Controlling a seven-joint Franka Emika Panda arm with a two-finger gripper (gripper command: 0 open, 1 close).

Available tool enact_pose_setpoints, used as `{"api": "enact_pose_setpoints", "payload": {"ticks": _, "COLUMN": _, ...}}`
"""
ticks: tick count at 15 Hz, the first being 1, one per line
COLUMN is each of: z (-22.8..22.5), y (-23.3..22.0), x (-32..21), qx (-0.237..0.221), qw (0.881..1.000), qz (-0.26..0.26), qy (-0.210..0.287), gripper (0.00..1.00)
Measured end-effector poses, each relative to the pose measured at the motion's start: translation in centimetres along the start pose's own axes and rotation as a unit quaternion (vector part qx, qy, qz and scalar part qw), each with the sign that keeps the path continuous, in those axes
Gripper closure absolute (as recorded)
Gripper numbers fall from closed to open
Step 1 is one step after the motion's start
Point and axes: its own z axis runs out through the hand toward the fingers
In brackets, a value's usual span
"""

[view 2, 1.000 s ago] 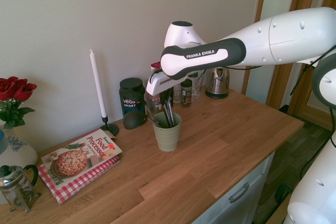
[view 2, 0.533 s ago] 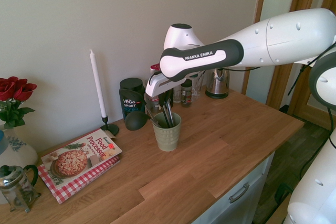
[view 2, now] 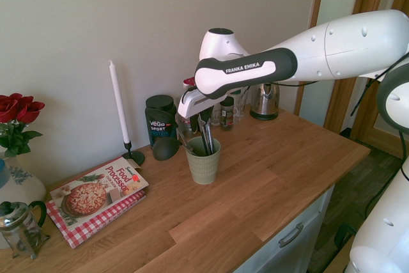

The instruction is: Put the tongs back in the holder

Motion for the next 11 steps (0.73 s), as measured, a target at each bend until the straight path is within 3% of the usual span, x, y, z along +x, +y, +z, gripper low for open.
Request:
{"api": "enact_pose_setpoints", "payload": {"ticks": 3, "z": -5.9, "y": -0.3, "x": -2.5, "qx": -0.002, "qw": 1.000, "qz": -0.012, "qy": 0.003, "gripper": 0.00}}
{"api": "enact_pose_setpoints", "payload": {"ticks": 5, "z": -8.1, "y": 0.8, "x": -3.9, "qx": -0.045, "qw": 0.999, "qz": 0.008, "qy": -0.005, "gripper": 0.00}}
{"api": "enact_pose_setpoints", "payload": {"ticks": 8, "z": -8.5, "y": 4.2, "x": -5.5, "qx": -0.099, "qw": 0.994, "qz": 0.029, "qy": -0.044, "gripper": 0.00}}
{"api": "enact_pose_setpoints", "payload": {"ticks": 11, "z": -7.4, "y": 9.5, "x": -8.7, "qx": -0.110, "qw": 0.991, "qz": 0.033, "qy": -0.064, "gripper": 0.00}}
